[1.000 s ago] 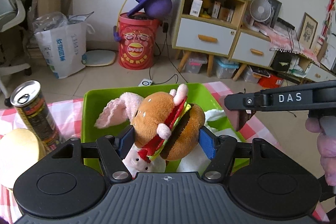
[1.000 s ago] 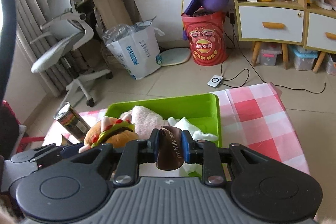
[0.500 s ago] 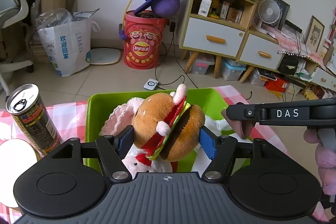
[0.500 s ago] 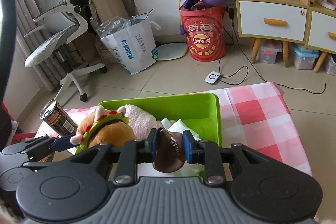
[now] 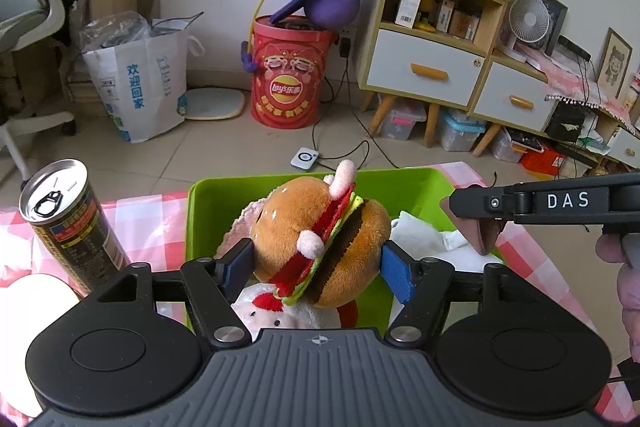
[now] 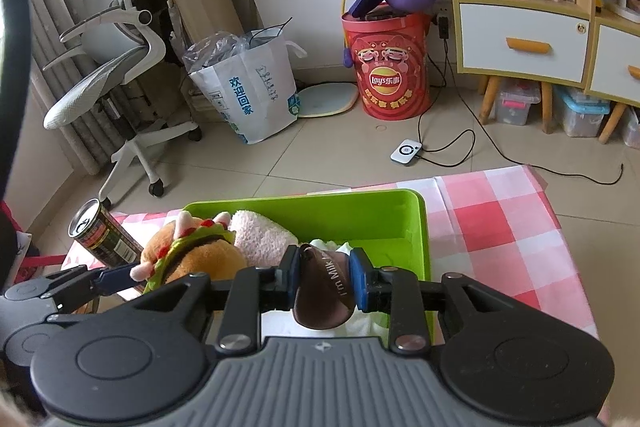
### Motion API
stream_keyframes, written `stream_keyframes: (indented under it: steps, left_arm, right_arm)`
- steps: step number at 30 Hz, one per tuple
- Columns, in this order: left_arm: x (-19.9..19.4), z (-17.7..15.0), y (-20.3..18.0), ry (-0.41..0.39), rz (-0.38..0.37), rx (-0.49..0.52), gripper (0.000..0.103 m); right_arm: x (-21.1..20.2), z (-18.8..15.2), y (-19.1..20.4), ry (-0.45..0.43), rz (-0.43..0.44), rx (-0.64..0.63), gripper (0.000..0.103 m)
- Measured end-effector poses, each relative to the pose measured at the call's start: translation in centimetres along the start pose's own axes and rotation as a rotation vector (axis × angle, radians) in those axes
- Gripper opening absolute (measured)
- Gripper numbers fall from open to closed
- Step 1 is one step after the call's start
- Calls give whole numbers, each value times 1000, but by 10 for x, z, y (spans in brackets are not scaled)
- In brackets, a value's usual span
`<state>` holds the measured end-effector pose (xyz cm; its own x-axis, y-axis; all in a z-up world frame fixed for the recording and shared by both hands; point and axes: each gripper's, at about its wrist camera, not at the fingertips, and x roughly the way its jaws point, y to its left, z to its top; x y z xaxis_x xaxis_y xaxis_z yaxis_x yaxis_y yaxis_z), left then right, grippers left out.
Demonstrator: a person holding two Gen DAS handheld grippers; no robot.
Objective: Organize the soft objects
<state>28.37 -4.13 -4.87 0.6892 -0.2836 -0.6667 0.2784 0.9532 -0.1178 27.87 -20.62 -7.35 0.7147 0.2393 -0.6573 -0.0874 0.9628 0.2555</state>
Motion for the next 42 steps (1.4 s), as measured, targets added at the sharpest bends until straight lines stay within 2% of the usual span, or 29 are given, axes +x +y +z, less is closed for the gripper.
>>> stream_keyframes:
  steps: [4, 6, 14, 27, 36, 42]
  left_arm:
    - [2, 0, -3, 1, -10, 9, 75]
    - [1, -1, -5, 5, -14, 16, 80]
    - [-11, 0, -9, -1, -10, 38, 89]
    - [-69, -4, -5, -45, -9, 13, 96]
    - [-109, -28, -2, -47, -3, -22, 98]
    - [-127, -56, -1, -29, 4, -49, 98]
  right_arm:
    - [3, 1, 0, 2, -8, 10, 24]
    - [4, 1, -2, 12, -9, 22, 36]
    - [-10, 3, -7, 18, 0, 49, 51]
    - [-64, -6, -11, -7, -7, 64, 56]
    - [-106, -37, -2, -6, -16, 39, 61]
    - [-129, -70, 10, -3, -25, 5, 66]
